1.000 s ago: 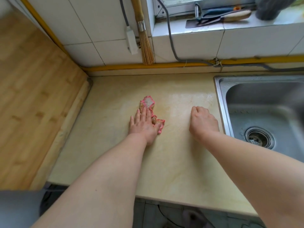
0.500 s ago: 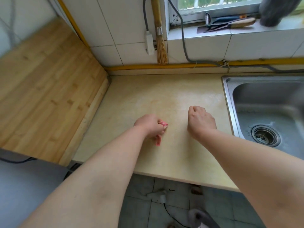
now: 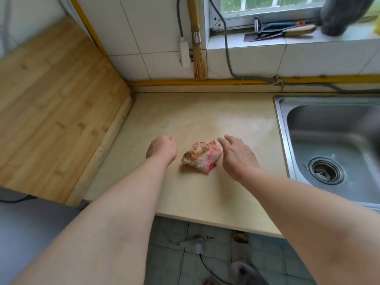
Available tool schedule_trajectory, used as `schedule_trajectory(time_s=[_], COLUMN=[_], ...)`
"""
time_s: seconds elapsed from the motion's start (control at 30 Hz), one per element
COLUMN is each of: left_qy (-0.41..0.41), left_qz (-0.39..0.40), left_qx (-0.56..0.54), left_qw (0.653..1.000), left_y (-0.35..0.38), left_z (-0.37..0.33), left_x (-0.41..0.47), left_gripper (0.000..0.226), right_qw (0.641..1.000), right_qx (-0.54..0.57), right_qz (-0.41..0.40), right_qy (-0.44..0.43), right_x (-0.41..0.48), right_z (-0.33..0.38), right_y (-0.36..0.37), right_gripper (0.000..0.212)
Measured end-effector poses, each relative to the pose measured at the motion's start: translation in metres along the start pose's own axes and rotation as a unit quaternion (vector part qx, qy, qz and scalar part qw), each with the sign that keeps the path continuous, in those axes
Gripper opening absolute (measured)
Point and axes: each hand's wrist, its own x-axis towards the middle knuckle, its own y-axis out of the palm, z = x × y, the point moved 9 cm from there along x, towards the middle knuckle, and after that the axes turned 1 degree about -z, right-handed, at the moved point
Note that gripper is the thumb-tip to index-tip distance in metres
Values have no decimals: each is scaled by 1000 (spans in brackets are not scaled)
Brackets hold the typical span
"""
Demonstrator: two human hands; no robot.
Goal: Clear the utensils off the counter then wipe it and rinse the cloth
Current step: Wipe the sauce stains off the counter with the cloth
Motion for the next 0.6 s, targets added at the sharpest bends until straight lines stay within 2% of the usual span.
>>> schedule_trajectory(time_s=[0.07,0.17,0.27,0.43,0.6], left_qy=[-19,-23,5,45,16], left_qz=[32,66,23,-65,-83], left_qx=[96,160,136,89,110], left_qw=[995,985,990,993,990], left_y=[6,18,16,10,14], left_z=[20,39,39,24,20], left_x=[-3,1,14,34,63], left_gripper=[36,51,54,50,49], right_qw=[998,984,976,977,976], right_qx=[0,-48,-58,-40,-41], right_qz=[32,108,155,156,154], right_qy=[-56,-130,-138,-136,-150], right_x=[6,12,24,60,103], right_z=[25,57,65,74,82], right_y=[18,59,82,84,88], right_gripper=[50,57,56,56,57])
